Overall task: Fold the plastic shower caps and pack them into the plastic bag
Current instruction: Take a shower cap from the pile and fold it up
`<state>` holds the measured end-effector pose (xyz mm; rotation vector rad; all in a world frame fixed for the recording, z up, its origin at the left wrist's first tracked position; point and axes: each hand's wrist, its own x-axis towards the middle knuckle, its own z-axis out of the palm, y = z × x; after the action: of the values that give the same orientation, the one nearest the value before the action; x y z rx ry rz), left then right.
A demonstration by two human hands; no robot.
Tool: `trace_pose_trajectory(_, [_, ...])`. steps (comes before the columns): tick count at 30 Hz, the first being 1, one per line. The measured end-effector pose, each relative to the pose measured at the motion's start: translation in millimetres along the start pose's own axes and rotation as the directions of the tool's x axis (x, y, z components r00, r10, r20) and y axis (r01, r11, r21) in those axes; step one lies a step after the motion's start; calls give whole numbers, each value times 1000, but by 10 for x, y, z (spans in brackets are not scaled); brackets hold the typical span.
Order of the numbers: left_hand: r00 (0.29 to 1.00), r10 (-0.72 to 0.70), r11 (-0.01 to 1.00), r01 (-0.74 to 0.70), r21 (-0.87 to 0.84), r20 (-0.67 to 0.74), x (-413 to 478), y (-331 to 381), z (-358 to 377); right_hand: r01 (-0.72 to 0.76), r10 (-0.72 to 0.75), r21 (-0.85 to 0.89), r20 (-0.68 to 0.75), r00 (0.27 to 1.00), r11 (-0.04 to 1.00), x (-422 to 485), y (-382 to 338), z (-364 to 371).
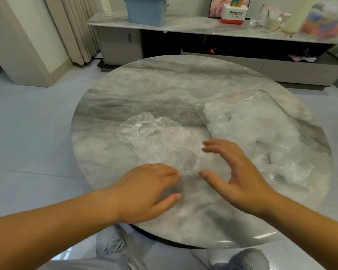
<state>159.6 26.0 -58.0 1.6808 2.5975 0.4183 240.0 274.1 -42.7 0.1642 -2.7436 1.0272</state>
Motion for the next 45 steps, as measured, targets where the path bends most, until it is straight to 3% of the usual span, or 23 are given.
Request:
trace_pose_trajectory(6, [992,100,994,-96,-58,74,-183,172,136,89,-82,-10,293,952,996,-280,87,126])
trace_pose_trajectory(11, [995,-73,945,93,-314,74,-168,156,197,29,-16,-35,306,952,999,-342,125,199])
trace_pose_trajectory(13, [976,-190,860,216,-463,103,-133,163,204,-39,36,5,288,957,999,-324,139,205])
trace_pose_trajectory(17, [894,-417,586,403,-703,164,5,147,175,-249,211,137,243,947,959,-249,126,212])
trace_pose_trajectory(21, [795,-546,483,557,-676,264,180,-2,137,-348,325,97,198,925,932,-105,135,259])
trace_pose_trajectory(26, [744,-628,622,656,-427,230,269,-154,96,-328,351,-139,199,915,934,-46,164,293])
trace_pose_trajectory(31, [822,-548,817,566,-111,153,283,-138,10,-288,341,-268,176,923,919,-47,117,264])
trace_pose_trajectory(34, [857,-490,868,497,-10,161,315,-76,-5,-151,192,-295,115,975,943,-52,56,262])
trace_pose_trajectory(36, [864,-471,876,481,-18,179,324,-59,15,-173,184,-177,48,982,969,-33,-22,277])
trace_pose_trajectory(38, [854,-481,861,503,-79,199,330,-63,38,-330,326,74,61,943,941,1,-85,287])
trace_pose_trajectory(42, [827,-509,778,560,-284,237,326,-97,57,-617,530,365,316,787,697,63,-132,277])
trace_pose_trajectory(45, [838,-475,743,545,-387,268,320,-114,87,-713,619,468,367,694,522,106,-15,231])
